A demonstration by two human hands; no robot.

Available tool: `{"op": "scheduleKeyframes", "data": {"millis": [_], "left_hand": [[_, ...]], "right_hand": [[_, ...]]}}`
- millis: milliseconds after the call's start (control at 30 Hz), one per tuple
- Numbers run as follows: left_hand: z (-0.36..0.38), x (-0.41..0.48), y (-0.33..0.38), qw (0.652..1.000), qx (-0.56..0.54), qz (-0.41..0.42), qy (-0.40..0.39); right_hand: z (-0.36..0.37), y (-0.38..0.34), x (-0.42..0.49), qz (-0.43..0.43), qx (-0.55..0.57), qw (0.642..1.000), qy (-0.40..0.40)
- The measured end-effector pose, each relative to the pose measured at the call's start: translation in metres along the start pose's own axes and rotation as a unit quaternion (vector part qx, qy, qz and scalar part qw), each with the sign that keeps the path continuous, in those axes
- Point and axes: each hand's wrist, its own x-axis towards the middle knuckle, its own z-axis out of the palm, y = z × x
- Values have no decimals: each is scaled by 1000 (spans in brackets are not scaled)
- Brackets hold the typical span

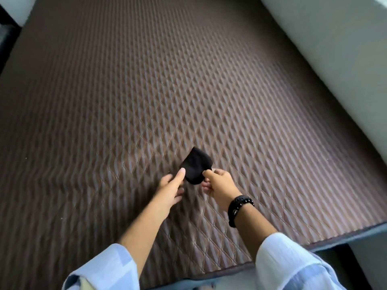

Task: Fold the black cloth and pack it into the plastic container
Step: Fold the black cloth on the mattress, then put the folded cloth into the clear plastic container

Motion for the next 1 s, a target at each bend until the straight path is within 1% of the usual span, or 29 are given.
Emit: {"op": "scheduleKeyframes", "data": {"millis": [33,100,167,267,300,367,400,467,500,567,633,700,800,867,933,1000], "left_hand": [[11,-12,2,998,-30,-19,-50],[35,-38,7,994,-42,6,-101],[63,-76,15,989,13,64,-133],[108,-156,25,956,149,151,-202],[125,-189,27,936,197,179,-228],[158,-260,25,885,279,230,-293],[175,-297,21,860,298,238,-338],[206,-365,8,814,323,227,-427],[225,-404,-3,787,344,225,-461],[258,-475,-35,735,393,235,-501],[288,-536,-67,695,423,251,-524],[315,-592,-108,664,445,264,-540],[347,-653,-173,627,479,277,-548],[365,-688,-220,608,508,278,-544],[380,-710,-257,593,528,276,-542],[395,-726,-293,567,557,322,-514]], "right_hand": [[-11,-4,-16,-3,1,1000,-4],[-36,-11,-52,-15,-7,1000,-15],[-67,-21,-102,-31,-6,999,-5],[-120,-41,-194,-68,6,996,53],[-141,-48,-230,-85,26,992,87],[-185,-57,-308,-117,60,980,151],[-207,-59,-349,-130,65,974,174],[-246,-56,-421,-140,63,963,220],[-268,-50,-462,-143,68,955,249],[-305,-30,-538,-138,83,937,310],[-337,-9,-600,-126,105,914,372],[-369,20,-656,-127,140,885,426],[-414,67,-719,-116,187,845,488],[-441,101,-755,-103,209,825,515],[-467,128,-778,-88,204,808,546],[-492,152,-793,-74,169,797,575]]}}
